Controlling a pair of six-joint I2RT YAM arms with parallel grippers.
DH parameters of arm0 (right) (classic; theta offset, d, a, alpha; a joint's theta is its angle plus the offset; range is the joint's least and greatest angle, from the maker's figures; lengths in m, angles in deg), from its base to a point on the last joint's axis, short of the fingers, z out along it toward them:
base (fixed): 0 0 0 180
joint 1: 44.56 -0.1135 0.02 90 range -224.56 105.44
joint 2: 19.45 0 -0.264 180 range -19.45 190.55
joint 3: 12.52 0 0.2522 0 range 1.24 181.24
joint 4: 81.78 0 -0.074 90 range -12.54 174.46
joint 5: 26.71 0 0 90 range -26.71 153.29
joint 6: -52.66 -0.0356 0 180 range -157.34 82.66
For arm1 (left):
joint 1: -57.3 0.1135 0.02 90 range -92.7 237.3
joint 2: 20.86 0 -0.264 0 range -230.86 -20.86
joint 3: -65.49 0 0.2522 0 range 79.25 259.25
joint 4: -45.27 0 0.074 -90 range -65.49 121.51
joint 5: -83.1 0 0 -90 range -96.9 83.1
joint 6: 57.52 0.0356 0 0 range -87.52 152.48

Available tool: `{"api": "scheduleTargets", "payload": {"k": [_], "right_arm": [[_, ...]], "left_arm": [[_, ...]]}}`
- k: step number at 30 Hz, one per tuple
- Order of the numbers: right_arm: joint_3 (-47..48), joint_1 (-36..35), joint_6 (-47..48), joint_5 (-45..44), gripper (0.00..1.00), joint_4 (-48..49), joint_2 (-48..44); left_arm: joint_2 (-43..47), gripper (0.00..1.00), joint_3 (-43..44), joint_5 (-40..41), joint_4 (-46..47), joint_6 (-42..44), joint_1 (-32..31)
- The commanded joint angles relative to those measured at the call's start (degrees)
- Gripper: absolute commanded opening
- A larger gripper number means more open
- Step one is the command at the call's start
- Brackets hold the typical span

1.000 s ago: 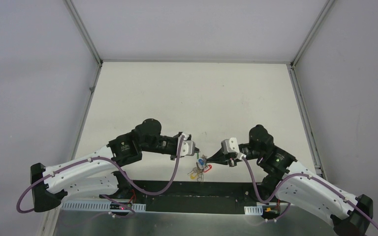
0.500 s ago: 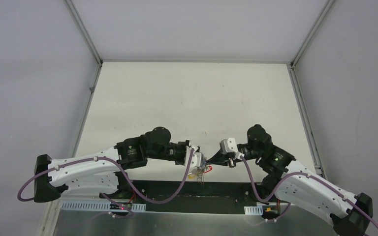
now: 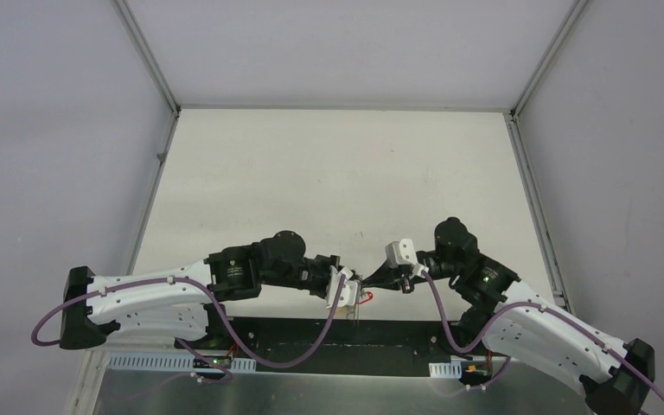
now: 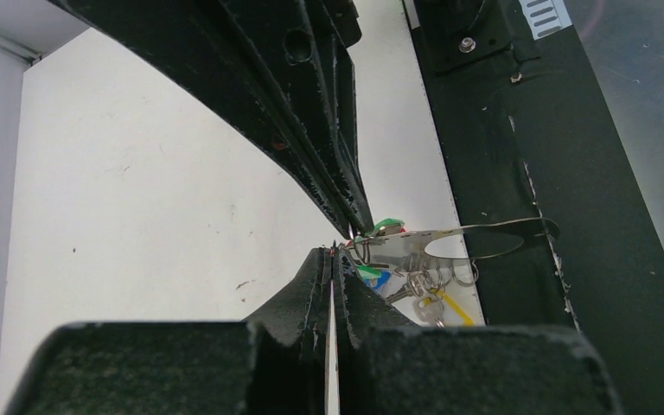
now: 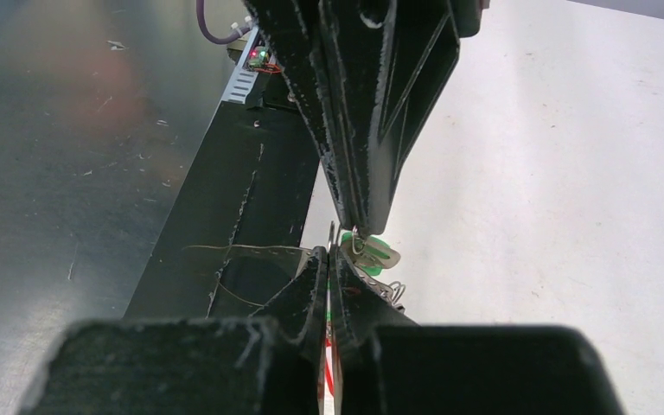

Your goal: Put the keys on the keyring

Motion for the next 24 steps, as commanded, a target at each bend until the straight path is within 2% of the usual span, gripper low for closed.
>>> {"api": "scheduleTargets", "payload": {"k": [1, 24], "right_arm": [[3.6, -0.2, -1.2, -0.2, 0.0, 2.5, 0.1], [4.3, -0.2, -1.6, -1.7, 0.0, 0.7, 0.0]], "left_arm": [[1.1, 0.0, 0.0, -0.2, 0.9, 1.8, -1.3], [2.2, 0.0, -1.2, 1.9, -0.6, 1.4, -3.6]]}}
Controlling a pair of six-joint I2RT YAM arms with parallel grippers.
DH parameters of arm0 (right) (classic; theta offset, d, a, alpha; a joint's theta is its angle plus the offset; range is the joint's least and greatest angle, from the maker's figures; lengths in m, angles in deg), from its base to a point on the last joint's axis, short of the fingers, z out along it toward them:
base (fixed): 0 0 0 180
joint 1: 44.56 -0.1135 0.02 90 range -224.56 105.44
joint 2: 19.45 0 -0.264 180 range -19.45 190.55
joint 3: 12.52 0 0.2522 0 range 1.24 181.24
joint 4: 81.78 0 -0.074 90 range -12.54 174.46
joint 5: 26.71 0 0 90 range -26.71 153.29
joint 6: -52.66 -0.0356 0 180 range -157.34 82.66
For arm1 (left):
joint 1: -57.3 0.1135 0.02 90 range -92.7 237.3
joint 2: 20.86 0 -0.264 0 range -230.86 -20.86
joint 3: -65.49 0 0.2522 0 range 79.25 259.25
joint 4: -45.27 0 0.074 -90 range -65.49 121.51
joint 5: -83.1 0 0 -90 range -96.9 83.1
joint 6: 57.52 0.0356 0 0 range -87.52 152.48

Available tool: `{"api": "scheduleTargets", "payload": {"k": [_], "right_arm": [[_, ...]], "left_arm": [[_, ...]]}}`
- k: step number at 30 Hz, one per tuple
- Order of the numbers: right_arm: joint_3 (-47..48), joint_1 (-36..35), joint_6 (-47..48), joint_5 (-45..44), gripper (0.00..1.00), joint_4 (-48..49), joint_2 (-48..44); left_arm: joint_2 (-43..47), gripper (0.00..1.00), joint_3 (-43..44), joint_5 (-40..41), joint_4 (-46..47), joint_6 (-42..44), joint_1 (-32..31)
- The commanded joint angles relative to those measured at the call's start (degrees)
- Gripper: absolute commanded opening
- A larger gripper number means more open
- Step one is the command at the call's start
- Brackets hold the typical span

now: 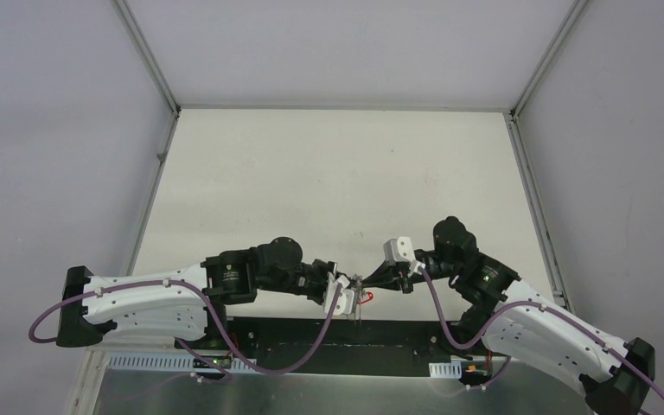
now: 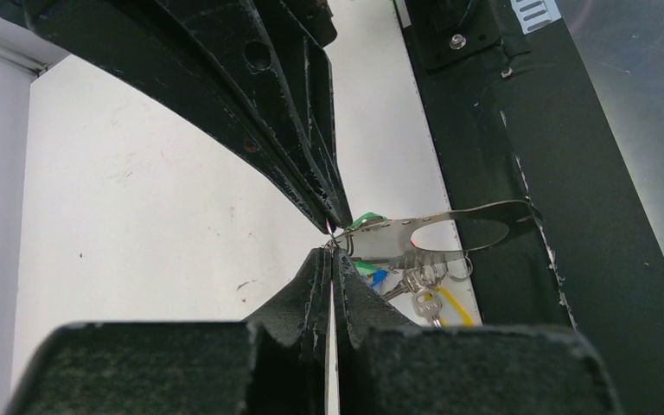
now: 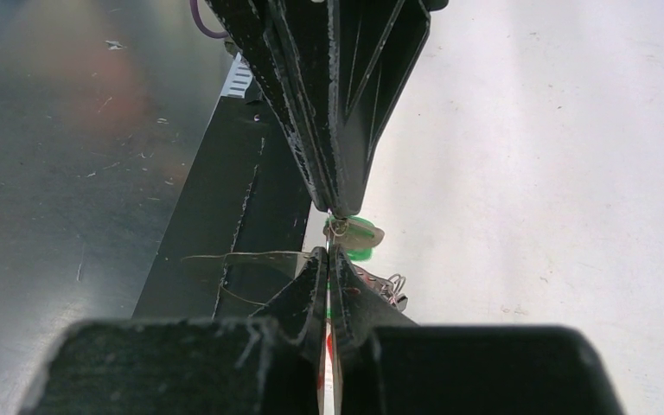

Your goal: Put the keys on the keyring

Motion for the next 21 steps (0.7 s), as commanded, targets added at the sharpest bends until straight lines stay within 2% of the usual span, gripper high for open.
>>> {"api": "scheduleTargets", "payload": {"k": [1, 21], "right_arm": [[3.3, -0.1, -0.3, -0.1, 0.0, 2.6, -0.5], [3.3, -0.1, -1.2, -1.1, 0.0, 2.5, -0.7]], "left_arm": [[0.3, 0.0, -0.2, 1.0, -0.3, 0.2, -1.2], [-0.5, 0.0, -0.9, 4.1, -1.2, 0.2, -3.0]]}}
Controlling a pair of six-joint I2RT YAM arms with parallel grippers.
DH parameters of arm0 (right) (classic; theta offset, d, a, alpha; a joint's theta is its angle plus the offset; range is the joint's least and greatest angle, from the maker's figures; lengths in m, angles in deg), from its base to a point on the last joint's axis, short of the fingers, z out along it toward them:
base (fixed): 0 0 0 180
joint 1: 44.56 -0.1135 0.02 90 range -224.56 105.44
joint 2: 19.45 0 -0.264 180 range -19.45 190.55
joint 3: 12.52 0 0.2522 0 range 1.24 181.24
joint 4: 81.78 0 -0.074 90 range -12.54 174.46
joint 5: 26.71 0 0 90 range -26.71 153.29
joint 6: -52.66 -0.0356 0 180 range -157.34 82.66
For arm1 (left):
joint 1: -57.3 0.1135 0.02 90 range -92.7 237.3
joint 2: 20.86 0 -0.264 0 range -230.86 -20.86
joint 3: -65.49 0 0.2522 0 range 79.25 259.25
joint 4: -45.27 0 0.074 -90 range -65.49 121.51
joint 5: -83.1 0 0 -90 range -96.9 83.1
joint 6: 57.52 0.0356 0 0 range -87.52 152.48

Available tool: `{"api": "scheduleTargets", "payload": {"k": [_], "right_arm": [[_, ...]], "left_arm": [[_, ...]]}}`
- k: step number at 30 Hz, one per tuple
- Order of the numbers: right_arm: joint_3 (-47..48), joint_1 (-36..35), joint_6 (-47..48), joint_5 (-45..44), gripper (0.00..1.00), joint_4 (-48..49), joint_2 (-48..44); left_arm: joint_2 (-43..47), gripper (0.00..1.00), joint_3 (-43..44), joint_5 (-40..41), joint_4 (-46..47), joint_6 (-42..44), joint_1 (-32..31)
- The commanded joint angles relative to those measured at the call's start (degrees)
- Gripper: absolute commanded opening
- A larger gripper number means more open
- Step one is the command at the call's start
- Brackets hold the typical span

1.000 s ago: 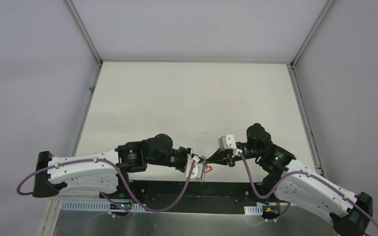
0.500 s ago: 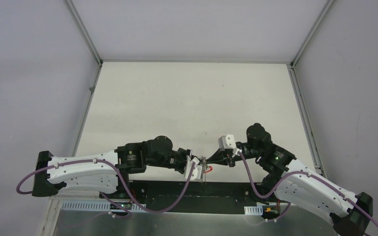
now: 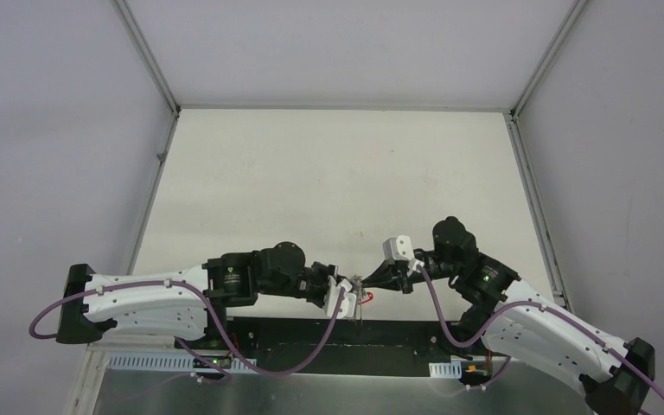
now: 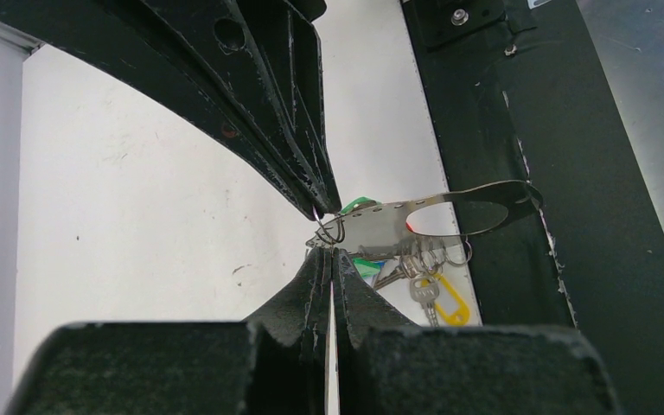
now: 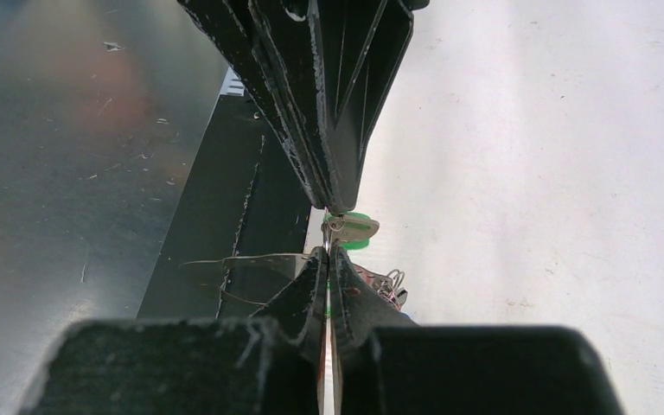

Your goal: Put the keys on the keyring

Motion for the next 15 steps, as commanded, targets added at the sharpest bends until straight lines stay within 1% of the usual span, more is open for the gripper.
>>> {"api": "scheduleTargets", "payload": {"k": [1, 7, 8, 9, 10, 11, 12, 15], "right_arm": [[3.2, -0.1, -0.3, -0.5, 0.0, 3.2, -0.7], [3.2, -0.1, -0.4, -0.7, 0.0, 3.2, -0.9], [3.2, -0.1, -0.4, -0.7, 0.0, 3.2, -0.9], [3.2, -0.1, -0.4, -0.7, 0.0, 3.3, -0.9], [3.2, -0.1, -0.4, -0.7, 0.0, 3.2, -0.9], [3.2, -0.1, -0.4, -0.7, 0.0, 3.2, -1.0], [3.2, -0.1, -0.5, -0.7, 0.0, 3.2, -1.0], [3.0, -0.1, -0.5, -0.8, 0.0, 3.2, -1.3]], "left_arm": [[-0.4, 0.0, -0.6, 0.7, 0.4, 0.2, -1.1], [-0.3, 0.0, -0.8, 1.4, 0.0, 0.0, -1.5], [-0.2, 0.03, -0.8, 1.6, -0.1, -0.1, -1.5], [0.0, 0.19, -0.8, 2.0, -0.1, -0.4, -1.5], [0.4, 0.45, -0.8, 2.4, -0.1, -0.9, -1.5], [0.6, 0.58, -0.7, 2.9, 0.0, -1.5, -1.5], [1.2, 0.63, -0.7, 3.8, 0.1, -2.4, -1.5], [2.8, 0.74, -0.5, 6.5, 1.2, -5.8, -1.5]]}}
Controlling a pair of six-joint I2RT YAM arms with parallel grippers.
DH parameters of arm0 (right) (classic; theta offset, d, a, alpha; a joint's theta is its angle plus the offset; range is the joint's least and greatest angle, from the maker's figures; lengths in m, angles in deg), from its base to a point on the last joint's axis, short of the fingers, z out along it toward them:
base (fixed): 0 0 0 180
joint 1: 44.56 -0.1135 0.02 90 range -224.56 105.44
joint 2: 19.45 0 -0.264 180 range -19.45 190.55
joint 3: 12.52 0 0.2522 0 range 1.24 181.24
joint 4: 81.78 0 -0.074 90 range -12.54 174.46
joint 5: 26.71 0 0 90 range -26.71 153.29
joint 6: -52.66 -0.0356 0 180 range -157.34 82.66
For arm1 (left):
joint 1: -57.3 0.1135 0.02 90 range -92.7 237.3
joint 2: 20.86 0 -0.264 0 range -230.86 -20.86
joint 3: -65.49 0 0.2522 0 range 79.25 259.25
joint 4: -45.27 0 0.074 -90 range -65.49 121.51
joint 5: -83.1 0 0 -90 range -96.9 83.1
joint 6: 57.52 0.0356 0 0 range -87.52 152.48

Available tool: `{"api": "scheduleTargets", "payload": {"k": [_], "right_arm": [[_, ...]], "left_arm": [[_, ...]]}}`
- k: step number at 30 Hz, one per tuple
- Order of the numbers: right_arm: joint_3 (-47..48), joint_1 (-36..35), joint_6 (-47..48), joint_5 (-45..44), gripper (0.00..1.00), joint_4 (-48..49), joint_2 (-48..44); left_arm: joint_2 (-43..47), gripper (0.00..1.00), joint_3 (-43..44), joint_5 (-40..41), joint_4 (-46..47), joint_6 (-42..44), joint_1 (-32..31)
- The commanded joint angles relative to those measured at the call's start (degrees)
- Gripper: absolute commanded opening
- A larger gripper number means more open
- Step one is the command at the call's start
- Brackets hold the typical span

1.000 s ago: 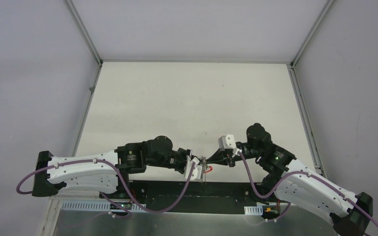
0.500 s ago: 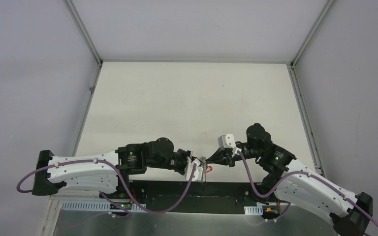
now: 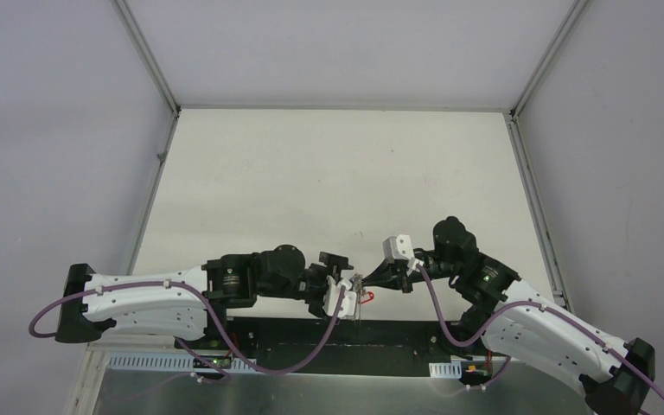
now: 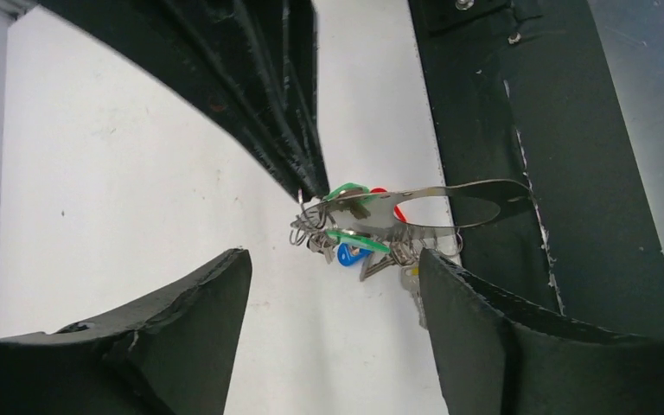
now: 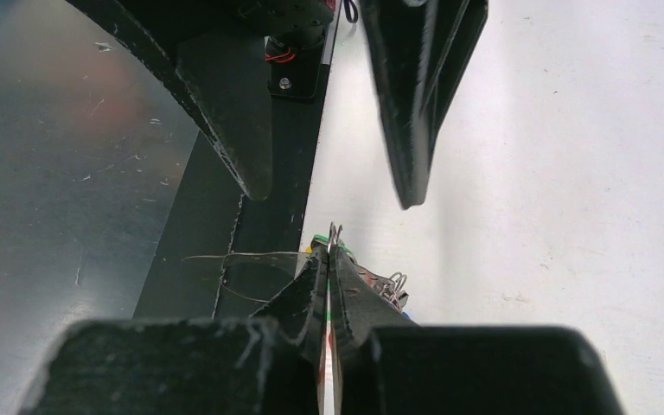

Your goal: Put the keys on the keyring

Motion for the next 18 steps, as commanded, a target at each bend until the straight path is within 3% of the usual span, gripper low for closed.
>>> {"api": "scheduleTargets", "payload": {"k": [1, 10, 18], "right_arm": [[2.9, -0.1, -0.3, 0.0, 0.0, 3.3, -1.4], [2.4, -0.1, -0.6, -0.4, 0.0, 3.3, -1.9], [2.0, -0.1, -1.0, -0.7, 0.0, 3.3, -2.5]], "left_arm": [[3.3, 0.75, 0.3, 5.1, 2.2, -5.5, -0.7], [5.5, 0.9, 2.3, 9.9, 3.5, -15.9, 1.4], [6.7, 0.89, -0.8, -12.1, 7.5, -28.6, 16.2]]}}
